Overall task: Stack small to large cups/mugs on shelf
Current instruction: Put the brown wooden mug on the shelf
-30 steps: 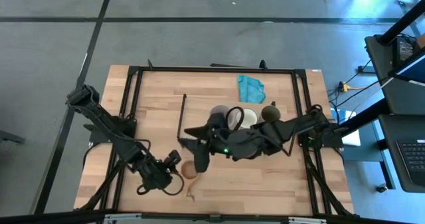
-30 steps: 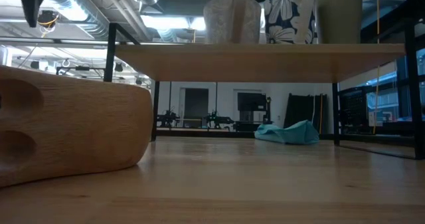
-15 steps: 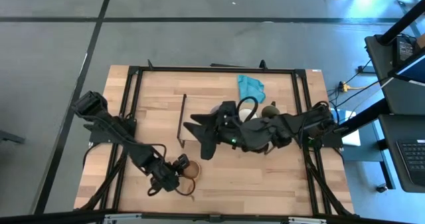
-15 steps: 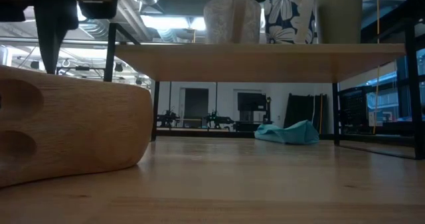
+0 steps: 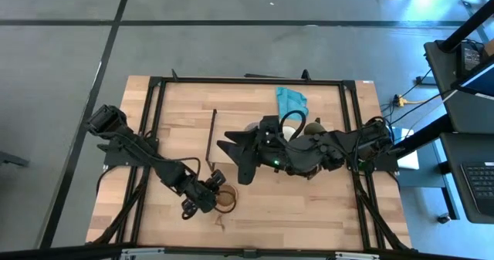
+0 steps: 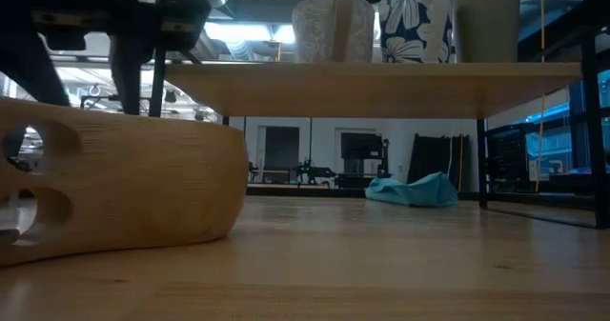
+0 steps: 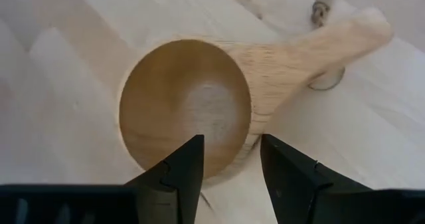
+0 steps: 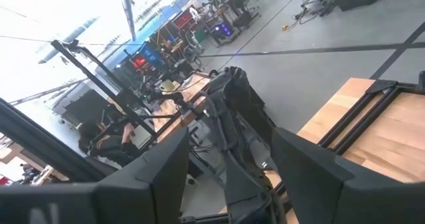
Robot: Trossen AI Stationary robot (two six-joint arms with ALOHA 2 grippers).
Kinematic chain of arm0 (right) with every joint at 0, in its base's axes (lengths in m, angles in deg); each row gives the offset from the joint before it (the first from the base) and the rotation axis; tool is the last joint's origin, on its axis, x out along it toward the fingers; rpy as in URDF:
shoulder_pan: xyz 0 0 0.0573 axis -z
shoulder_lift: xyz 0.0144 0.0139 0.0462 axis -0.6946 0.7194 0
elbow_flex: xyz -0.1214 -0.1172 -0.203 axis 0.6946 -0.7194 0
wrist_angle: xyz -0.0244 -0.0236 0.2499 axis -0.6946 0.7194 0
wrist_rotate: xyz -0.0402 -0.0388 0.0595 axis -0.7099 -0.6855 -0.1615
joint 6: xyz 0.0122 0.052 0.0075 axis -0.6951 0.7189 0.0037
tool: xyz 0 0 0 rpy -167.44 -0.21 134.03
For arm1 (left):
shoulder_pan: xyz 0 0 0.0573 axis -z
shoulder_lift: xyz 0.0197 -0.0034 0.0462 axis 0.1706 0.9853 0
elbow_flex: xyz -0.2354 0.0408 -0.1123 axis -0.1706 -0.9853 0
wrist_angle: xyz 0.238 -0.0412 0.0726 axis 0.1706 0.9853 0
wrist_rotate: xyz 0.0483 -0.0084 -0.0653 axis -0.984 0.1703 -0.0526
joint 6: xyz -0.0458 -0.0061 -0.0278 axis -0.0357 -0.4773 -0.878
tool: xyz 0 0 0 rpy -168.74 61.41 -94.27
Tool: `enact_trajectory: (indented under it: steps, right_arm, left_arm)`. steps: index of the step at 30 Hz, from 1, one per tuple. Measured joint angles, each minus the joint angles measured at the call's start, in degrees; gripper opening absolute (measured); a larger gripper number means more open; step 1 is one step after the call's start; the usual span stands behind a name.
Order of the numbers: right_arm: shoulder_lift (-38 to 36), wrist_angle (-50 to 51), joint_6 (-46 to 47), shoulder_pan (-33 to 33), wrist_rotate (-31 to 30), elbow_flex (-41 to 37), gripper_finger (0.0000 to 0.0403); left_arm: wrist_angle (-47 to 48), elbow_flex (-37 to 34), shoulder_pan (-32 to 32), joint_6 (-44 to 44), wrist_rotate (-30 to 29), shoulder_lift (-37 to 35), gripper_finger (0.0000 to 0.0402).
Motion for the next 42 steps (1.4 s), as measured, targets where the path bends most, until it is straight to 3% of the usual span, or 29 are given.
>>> enact_trajectory:
  steps: [10, 23, 31, 36, 42]
  right_arm:
    - [0.02, 1.48, 0.15, -0.39, -0.01, 0.00, 0.0218]
    - [0.07, 1.82, 0.19, -0.39, -0.01, -0.02, 0.0218]
    - [0.07, 2.18, 0.20, -0.39, -0.01, -0.02, 0.0218]
    - [0.09, 2.85, 0.26, -0.39, -0.01, -0.02, 0.0218]
    - [0.09, 3.42, 0.41, -0.39, -0.01, -0.02, 0.0218]
  left_arm:
    - [-0.04, 0.00, 0.99, -0.14, -1.69, 0.00, 0.0144]
    - [-0.13, -1.82, 0.38, -1.56, 2.94, 1.96, 0.0144]
    - [-0.37, -2.32, 0.38, -1.59, 1.31, 2.45, 0.0142]
    - [-0.35, -2.32, 0.38, -1.92, 0.42, 2.45, 0.0124]
    - [-0.32, -2.32, -0.06, -4.25, 2.35, 2.45, 0.0067]
